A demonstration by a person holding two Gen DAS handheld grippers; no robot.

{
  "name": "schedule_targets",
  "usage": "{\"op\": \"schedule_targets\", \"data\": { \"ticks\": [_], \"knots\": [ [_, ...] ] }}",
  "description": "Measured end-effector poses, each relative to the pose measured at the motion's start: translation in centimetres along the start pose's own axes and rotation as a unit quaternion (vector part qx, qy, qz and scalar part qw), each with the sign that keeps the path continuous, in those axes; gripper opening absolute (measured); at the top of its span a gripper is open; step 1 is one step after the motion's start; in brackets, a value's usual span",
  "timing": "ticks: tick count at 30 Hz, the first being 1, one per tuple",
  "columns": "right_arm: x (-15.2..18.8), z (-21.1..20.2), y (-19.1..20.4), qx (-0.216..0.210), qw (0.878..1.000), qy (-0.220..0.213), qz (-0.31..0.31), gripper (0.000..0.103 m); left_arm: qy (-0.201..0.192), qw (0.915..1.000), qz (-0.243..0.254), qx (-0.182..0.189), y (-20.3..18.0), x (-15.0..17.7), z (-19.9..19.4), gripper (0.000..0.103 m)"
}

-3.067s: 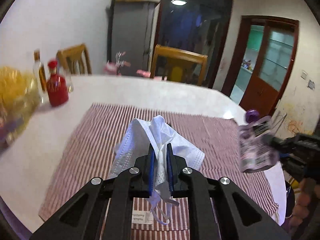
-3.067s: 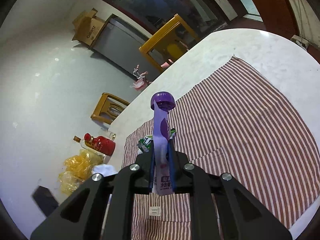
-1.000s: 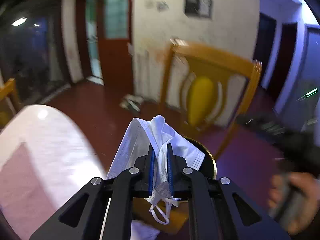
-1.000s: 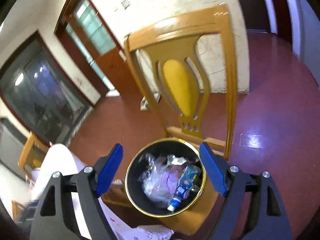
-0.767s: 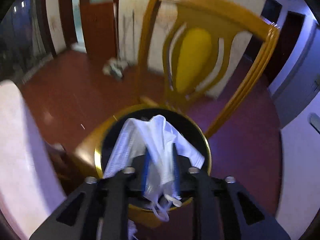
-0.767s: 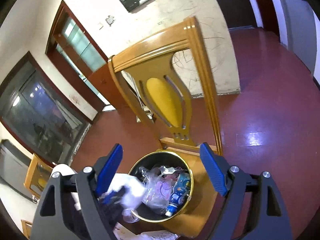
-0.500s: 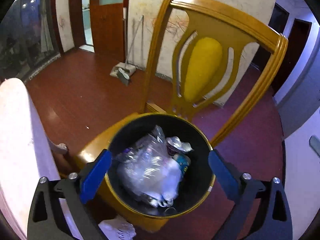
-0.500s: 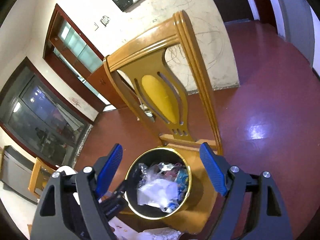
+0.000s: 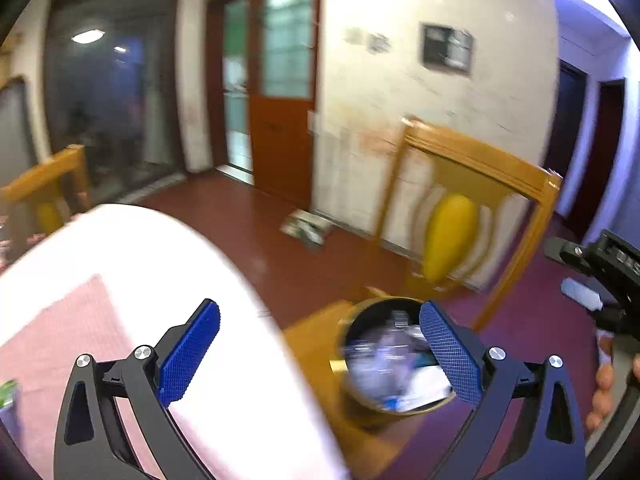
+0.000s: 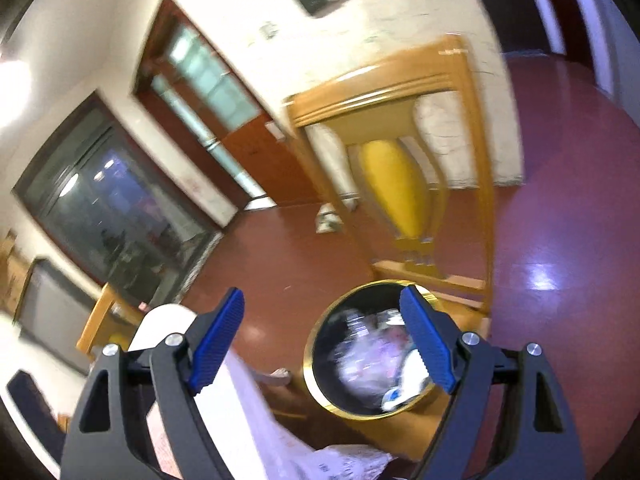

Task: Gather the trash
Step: 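Move both tools back over the striped tablecloth, then grasp the green snack bag with the right tool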

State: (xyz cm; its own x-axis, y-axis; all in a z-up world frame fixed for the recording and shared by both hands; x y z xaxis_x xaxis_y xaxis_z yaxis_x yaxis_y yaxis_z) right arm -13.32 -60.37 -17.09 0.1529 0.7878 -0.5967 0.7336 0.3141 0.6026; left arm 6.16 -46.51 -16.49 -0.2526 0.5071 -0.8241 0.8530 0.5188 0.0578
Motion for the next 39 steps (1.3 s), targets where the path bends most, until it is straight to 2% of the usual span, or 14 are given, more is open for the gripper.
{"op": "schedule_targets", "data": {
  "ticks": [3, 6, 9, 12, 15, 17, 19, 22, 25, 28, 32, 34, 36, 39],
  "knots": [
    [3.1, 1.3, 6.5, -0.049, 0.996, 0.035, -0.064, 0.08, -0.01, 0.9987, -0.018, -0.047, 4.9, 1.6, -4.5, 0.097],
    [6.8, 2.2, 12.8, -0.098, 0.984, 0.069, -0.134, 0.08, -0.012, 0.9922, -0.058, -0.11, 11.5, 4.7, -9.7, 0.097],
    [12.1, 2.8, 20.5, -0.175, 0.954, 0.128, -0.206, 0.08, -0.021, 0.9825, -0.095, -0.159, 16.6, 7.6, -14.3, 0.097],
    [19.8, 2.5, 29.3, -0.263, 0.896, 0.193, -0.301, 0.08, -0.022, 0.9671, -0.123, -0.221, 22.1, 11.2, -19.3, 0.097],
    [26.4, 1.4, 35.6, -0.311, 0.844, 0.213, -0.381, 0.08, -0.018, 0.9474, -0.158, -0.278, 27.0, 14.7, -23.5, 0.097],
    [31.7, 0.8, 39.5, -0.331, 0.801, 0.228, -0.443, 0.08, -0.014, 0.9346, -0.185, -0.303, 30.2, 17.1, -26.2, 0.097],
    [36.0, 0.7, 42.2, -0.339, 0.765, 0.239, -0.492, 0.066, -0.012, 0.9266, -0.204, -0.315, 32.4, 19.0, -28.0, 0.097],
    [41.3, 2.1, 44.8, -0.321, 0.725, 0.244, -0.558, 0.062, -0.013, 0.9141, -0.226, -0.336, 35.0, 21.2, -29.9, 0.097],
    [45.4, 3.2, 45.5, -0.298, 0.698, 0.248, -0.602, 0.061, -0.013, 0.908, -0.248, -0.338, 36.3, 23.0, -30.7, 0.097],
    [48.0, 4.7, 45.9, -0.272, 0.683, 0.254, -0.629, 0.055, -0.011, 0.9081, -0.255, -0.332, 36.7, 24.1, -30.7, 0.097],
    [50.8, 6.9, 46.6, -0.243, 0.674, 0.256, -0.648, 0.046, -0.007, 0.9105, -0.257, -0.324, 36.6, 24.5, -30.1, 0.097],
    [51.8, 8.2, 46.7, -0.232, 0.673, 0.281, -0.644, 0.007, -0.006, 0.911, -0.256, -0.323, 36.5, 24.5, -29.9, 0.097],
    [51.8, 9.2, 46.5, -0.221, 0.68, 0.3, -0.631, 0.001, -0.003, 0.911, -0.256, -0.323, 36.6, 24.6, -29.7, 0.097],
    [49.8, 8.9, 46.0, -0.232, 0.706, 0.31, -0.593, 0.001, 0.001, 0.9097, -0.258, -0.325, 36.7, 24.7, -29.5, 0.097]
  ]
}}
Point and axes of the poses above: each gripper's, at about its wrist camera, not at the fingertips, and z roughly the way its jaws point, y to its left, x to its underside, the point moved 3 cm from there along z, roughly the way its jaws point, and after that the axes turned 5 degrees about z, right-handed, at the moved point
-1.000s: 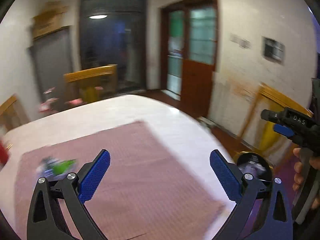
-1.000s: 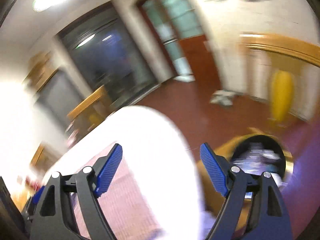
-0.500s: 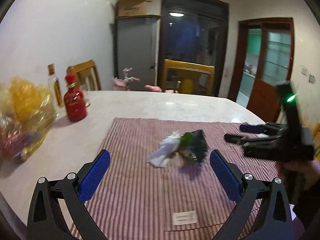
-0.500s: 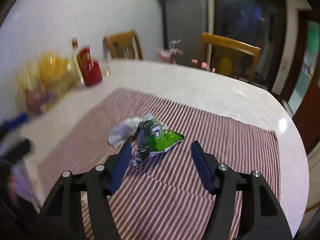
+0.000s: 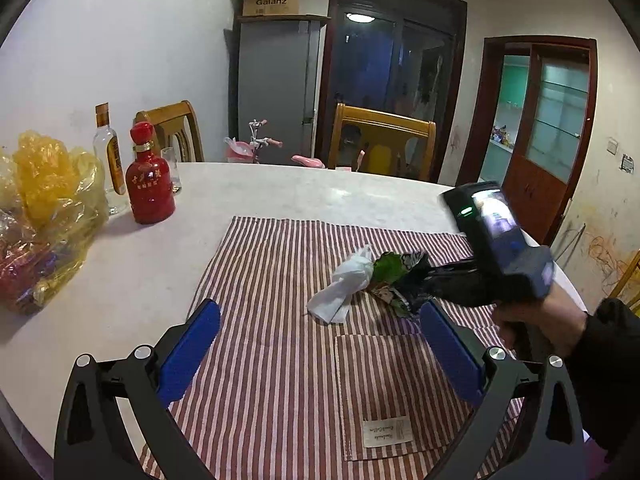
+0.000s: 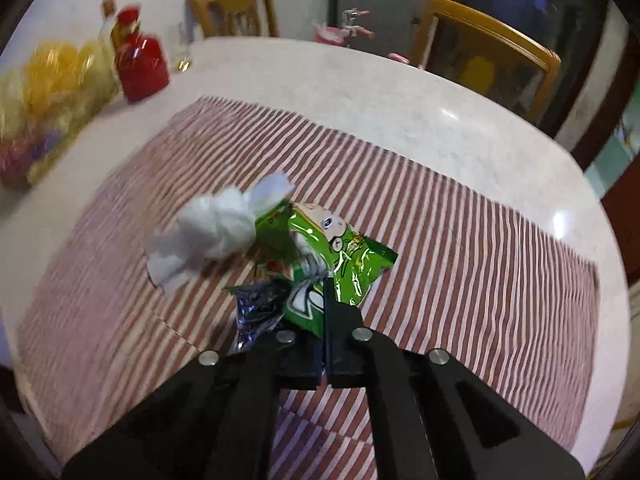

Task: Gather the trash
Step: 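Grasp the green snack bag with the right tool, then grasp the white tissue with the left tool while right holds the green bag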

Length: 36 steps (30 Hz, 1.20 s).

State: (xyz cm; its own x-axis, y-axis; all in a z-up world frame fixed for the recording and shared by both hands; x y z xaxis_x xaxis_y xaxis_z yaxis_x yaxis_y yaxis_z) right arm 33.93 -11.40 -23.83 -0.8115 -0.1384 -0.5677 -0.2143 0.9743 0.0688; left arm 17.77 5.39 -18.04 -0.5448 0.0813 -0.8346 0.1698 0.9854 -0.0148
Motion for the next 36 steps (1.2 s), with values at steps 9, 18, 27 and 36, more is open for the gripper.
{"op": "schedule_targets", "data": {
  "ticks": [9, 18, 27, 36],
  "knots": [
    [2.3, -9.3, -6.2, -0.018, 0.989, -0.081, 0.121, 0.001, 0.012, 0.9991, 0.036, 0.02, -0.6, -2.1, 4.2, 0.097],
    [5.6, -15.0, -10.5, -0.017, 0.972, -0.129, 0.195, 0.001, 0.076, 0.9618, 0.232, 0.123, -6.8, -1.9, 12.6, 0.097],
    [6.2, -17.0, -11.6, -0.014, 0.965, -0.149, 0.217, 0.001, 0.177, 0.9145, 0.323, 0.166, -8.7, 0.1, 21.0, 0.095],
    [6.7, -17.8, -12.0, -0.01, 0.962, -0.16, 0.223, 0.002, 0.2, 0.9211, 0.257, 0.214, -8.7, 0.5, 21.7, 0.025]
  ]
}}
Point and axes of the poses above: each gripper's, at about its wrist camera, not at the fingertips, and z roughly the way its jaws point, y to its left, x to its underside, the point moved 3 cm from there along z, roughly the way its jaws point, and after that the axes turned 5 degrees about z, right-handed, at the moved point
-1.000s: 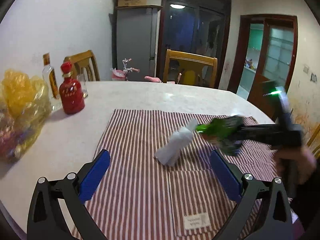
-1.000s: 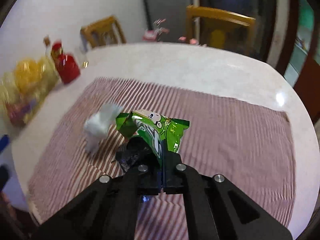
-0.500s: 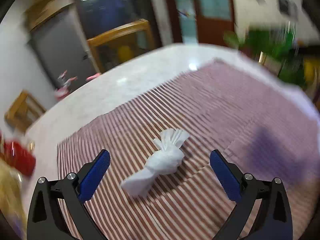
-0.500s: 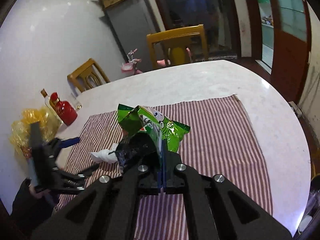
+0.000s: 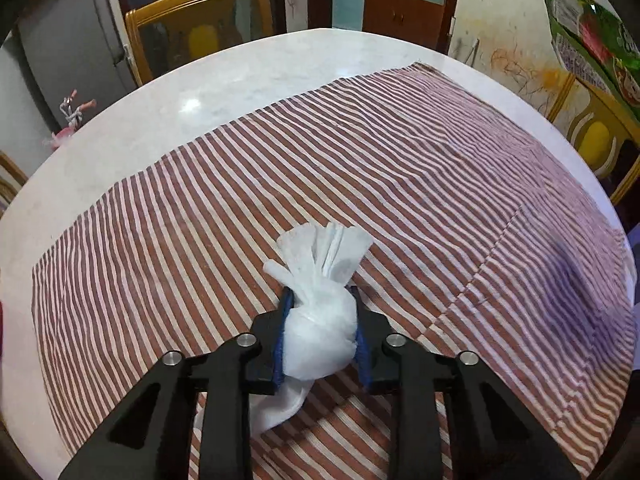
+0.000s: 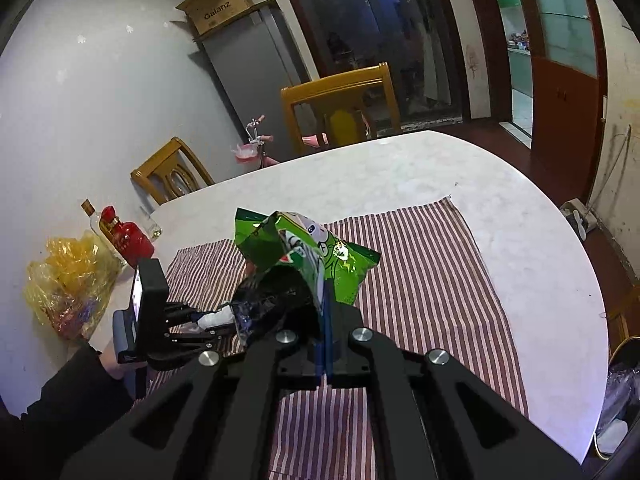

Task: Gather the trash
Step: 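Grasp the white tissue with the left tool while right holds the green bag, then carry the green snack bag to the black bin and open the right tool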

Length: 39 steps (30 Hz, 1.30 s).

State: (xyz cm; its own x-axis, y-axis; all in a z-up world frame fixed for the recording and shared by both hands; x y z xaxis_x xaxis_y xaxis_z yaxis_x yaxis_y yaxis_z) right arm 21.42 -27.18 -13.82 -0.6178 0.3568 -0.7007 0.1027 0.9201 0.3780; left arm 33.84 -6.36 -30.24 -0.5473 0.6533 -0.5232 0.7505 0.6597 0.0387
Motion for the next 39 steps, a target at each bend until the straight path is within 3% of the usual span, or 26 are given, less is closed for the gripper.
{"op": "schedule_targets", "data": {
  "ticks": [6, 8, 12, 15, 20, 27, 33, 39],
  "knots": [
    [0.0, -0.8, 0.1, 0.0, 1.0, -0.007, 0.005, 0.002, -0.068, 0.9919, -0.069, -0.082, -0.1, -0.1, -5.4, 0.024],
    [0.1, -1.1, 0.2, 0.001, 1.0, -0.009, 0.008, 0.002, -0.096, 0.9849, -0.083, -0.118, -1.9, -0.7, -8.7, 0.024],
    [0.3, -2.4, 0.4, 0.0, 1.0, -0.018, 0.007, 0.002, -0.147, 0.974, -0.103, -0.138, -6.4, -2.5, -14.8, 0.024],
    [0.5, -4.5, 0.0, 0.005, 0.999, -0.031, 0.008, 0.002, -0.174, 0.9699, -0.109, -0.13, -10.1, -3.5, -18.0, 0.024],
    [0.9, -9.3, -3.0, 0.031, 0.997, -0.061, 0.027, 0.001, -0.226, 0.9635, -0.079, -0.119, -17.7, -5.7, -22.4, 0.025],
    [2.2, -17.0, -10.6, 0.097, 0.986, -0.112, 0.08, 0.002, -0.266, 0.9592, -0.036, -0.089, -25.5, -8.1, -25.0, 0.026],
    [4.0, -23.0, -17.6, 0.16, 0.967, -0.151, 0.131, 0.002, -0.279, 0.9578, 0.003, -0.07, -31.4, -10.2, -25.8, 0.027],
    [6.6, -26.9, -24.7, 0.233, 0.942, -0.169, 0.174, 0.002, -0.281, 0.9575, 0.026, -0.058, -34.8, -10.9, -25.4, 0.027]
  ]
}}
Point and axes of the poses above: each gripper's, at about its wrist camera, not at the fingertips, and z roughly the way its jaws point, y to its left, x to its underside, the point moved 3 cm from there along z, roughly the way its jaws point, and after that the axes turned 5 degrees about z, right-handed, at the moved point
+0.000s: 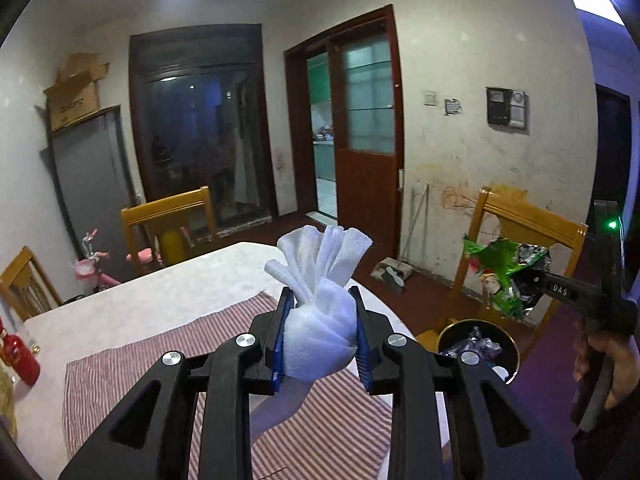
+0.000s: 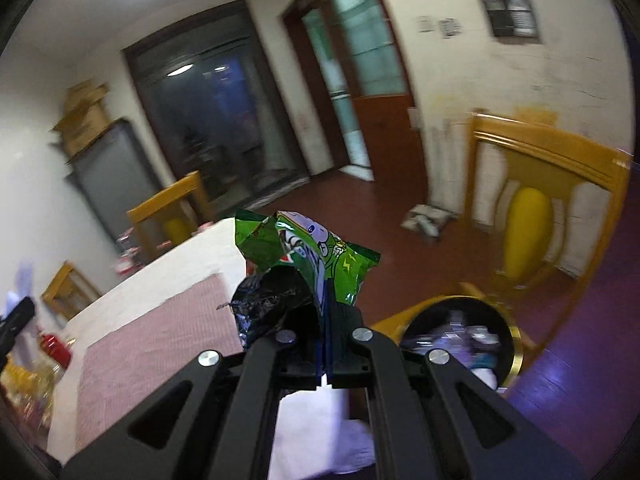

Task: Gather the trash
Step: 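Carry the green snack bag to the black bin and open the right tool, then lower the white tissue into the black bin and open the left tool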

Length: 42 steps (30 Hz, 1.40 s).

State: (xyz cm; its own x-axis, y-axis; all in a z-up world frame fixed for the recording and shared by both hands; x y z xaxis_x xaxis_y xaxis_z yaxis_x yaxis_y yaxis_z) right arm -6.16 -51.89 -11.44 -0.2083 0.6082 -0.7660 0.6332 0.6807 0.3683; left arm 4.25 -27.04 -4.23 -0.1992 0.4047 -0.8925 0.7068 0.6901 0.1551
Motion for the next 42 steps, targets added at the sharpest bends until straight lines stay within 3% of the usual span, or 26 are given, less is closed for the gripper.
{"op": "schedule_targets", "data": {
  "ticks": [3, 5, 10, 12, 14, 15, 16, 20, 24, 28, 30, 35, 38, 42],
  "knots": [
    [0.3, 2.0, -4.6, 0.058, 0.998, 0.015, 0.012, 0.002, 0.005, 0.9999, 0.009, 0.007, -1.7, -0.1, 0.6, 0.027],
    [1.3, 4.8, -8.0, 0.1, 0.994, 0.047, 0.025, 0.002, 0.009, 0.9998, 0.011, 0.012, -2.0, -0.1, 1.1, 0.027],
    [5.1, 11.9, -14.8, 0.192, 0.971, 0.129, 0.053, 0.002, 0.02, 0.9994, 0.02, 0.019, -3.1, -0.2, 2.4, 0.027],
    [6.3, 13.7, -16.3, 0.203, 0.966, 0.15, 0.063, 0.004, 0.023, 0.9993, 0.023, 0.021, -2.8, -0.1, 2.7, 0.027],
    [7.8, 16.0, -17.5, 0.221, 0.954, 0.192, 0.063, 0.025, 0.026, 0.9991, 0.025, 0.023, -3.3, -0.2, 3.2, 0.027],
    [8.4, 16.8, -17.8, 0.228, 0.949, 0.21, 0.066, 0.059, 0.029, 0.9989, 0.026, 0.025, -3.6, -0.2, 3.4, 0.027],
    [8.9, 17.3, -18.1, 0.237, 0.944, 0.22, 0.07, 0.076, 0.03, 0.9988, 0.027, 0.028, -3.7, -0.1, 3.5, 0.027],
    [9.1, 16.9, -18.1, 0.235, 0.943, 0.223, 0.08, 0.078, 0.037, 0.9982, 0.033, 0.035, -4.6, 0.0, 4.2, 0.027],
    [7.2, 12.2, -17.6, 0.239, 0.955, 0.141, 0.106, 0.082, 0.041, 0.9976, 0.036, 0.042, -5.0, 0.1, 4.8, 0.027],
    [4.2, 6.4, -16.9, 0.194, 0.972, 0.034, 0.127, 0.082, 0.045, 0.9965, 0.04, 0.058, -6.1, 0.1, 5.5, 0.027],
    [2.8, 3.5, -16.2, 0.179, 0.975, -0.019, 0.129, 0.083, 0.049, 0.9951, 0.043, 0.075, -6.9, 0.2, 6.0, 0.027],
    [0.8, -3.9, -14.3, 0.156, 0.965, -0.16, 0.14, 0.089, 0.063, 0.9866, 0.068, 0.134, -11.4, 0.5, 9.1, 0.027],
    [0.3, -6.8, -14.7, 0.16, 0.957, -0.196, 0.145, 0.09, 0.064, 0.9794, 0.081, 0.173, -14.9, 0.8, 11.4, 0.027],
    [0.7, -8.6, -16.9, 0.172, 0.947, -0.211, 0.168, 0.09, 0.083, 0.9653, 0.09, 0.231, -20.7, 1.6, 15.9, 0.027]
  ]
}}
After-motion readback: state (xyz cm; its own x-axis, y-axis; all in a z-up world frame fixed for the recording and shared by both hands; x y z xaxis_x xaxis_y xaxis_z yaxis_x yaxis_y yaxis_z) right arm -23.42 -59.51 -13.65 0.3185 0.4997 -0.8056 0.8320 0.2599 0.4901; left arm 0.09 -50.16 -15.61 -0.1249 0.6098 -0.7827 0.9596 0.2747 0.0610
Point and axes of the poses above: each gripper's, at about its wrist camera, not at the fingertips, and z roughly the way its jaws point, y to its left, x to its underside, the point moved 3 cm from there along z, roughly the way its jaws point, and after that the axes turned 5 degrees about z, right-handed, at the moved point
